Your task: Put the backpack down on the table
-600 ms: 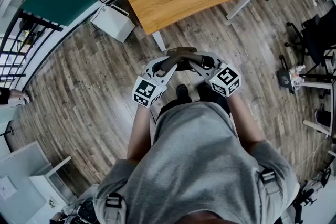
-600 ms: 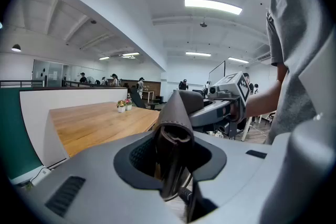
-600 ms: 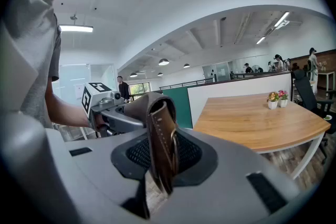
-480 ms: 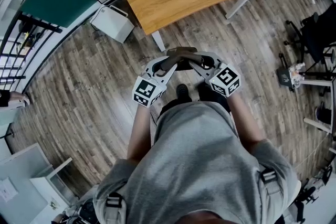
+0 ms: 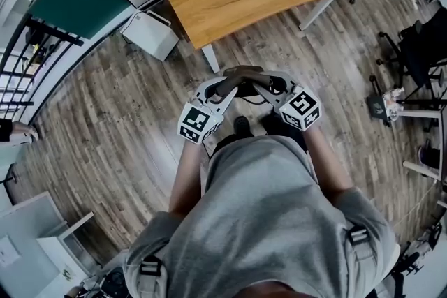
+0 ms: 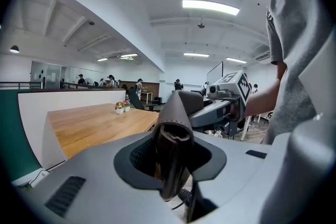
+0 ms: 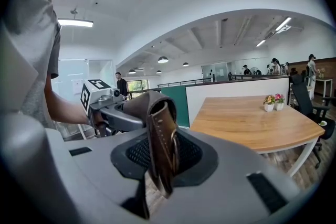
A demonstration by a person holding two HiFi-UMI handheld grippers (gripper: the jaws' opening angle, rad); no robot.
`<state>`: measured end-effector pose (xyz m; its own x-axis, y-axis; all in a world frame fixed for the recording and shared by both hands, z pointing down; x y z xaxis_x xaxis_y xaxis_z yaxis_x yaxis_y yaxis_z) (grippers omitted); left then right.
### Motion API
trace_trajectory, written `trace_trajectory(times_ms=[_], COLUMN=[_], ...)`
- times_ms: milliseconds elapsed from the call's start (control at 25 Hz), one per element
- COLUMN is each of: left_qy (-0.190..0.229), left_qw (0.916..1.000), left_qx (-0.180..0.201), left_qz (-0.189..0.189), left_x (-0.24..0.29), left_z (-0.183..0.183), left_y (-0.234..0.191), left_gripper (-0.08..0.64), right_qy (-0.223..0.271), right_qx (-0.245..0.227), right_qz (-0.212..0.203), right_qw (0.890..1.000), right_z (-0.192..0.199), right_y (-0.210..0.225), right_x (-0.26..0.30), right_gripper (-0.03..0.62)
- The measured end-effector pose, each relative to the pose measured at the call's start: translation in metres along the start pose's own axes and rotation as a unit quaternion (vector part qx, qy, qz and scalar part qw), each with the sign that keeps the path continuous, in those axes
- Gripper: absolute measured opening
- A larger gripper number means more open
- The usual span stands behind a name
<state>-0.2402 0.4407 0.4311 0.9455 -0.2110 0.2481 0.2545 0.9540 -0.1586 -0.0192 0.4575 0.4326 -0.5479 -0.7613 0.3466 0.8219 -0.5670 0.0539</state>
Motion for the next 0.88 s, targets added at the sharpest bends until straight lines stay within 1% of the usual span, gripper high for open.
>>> trace_trajectory(times_ms=[280, 480, 880], left_qy=[-0.006, -0.016, -0.023], left_qw=[1.0000, 0.9998, 0.9997], left_qx=[0.004, 0.010, 0.011], left_qz=[0.002, 0.003, 0.002], left_x=[0.008, 0.017, 0.058], left_z=[-0.006, -0.010, -0.037], left_y=[-0.003, -0.009, -0.031], left_gripper=[0.117, 0.117, 0.117], right_qy=[0.007, 0.010, 0.015], right_qx=[-0.002, 0.005, 0.010], right_qz=[0.008, 0.011, 0.010], right_qw=[1.000, 1.000, 1.000], right_z=[0.000, 0.002, -0.012], right_y=[0.008, 0.018, 0.070], right_x=[-0.001, 0.001, 0.005], right_gripper=[0.086, 0.087, 0.087])
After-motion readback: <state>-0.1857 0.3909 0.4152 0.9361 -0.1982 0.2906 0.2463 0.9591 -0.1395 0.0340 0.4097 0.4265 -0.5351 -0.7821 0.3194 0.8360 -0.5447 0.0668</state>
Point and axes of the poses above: the fingertips, and each gripper's own axes: x forward along the fingers, y to its right, z out of its underside, the point moved 10 cm from there along -x, backward along the fingers, and after that the axes turned 15 degrees about z, right-handed, at the moved point
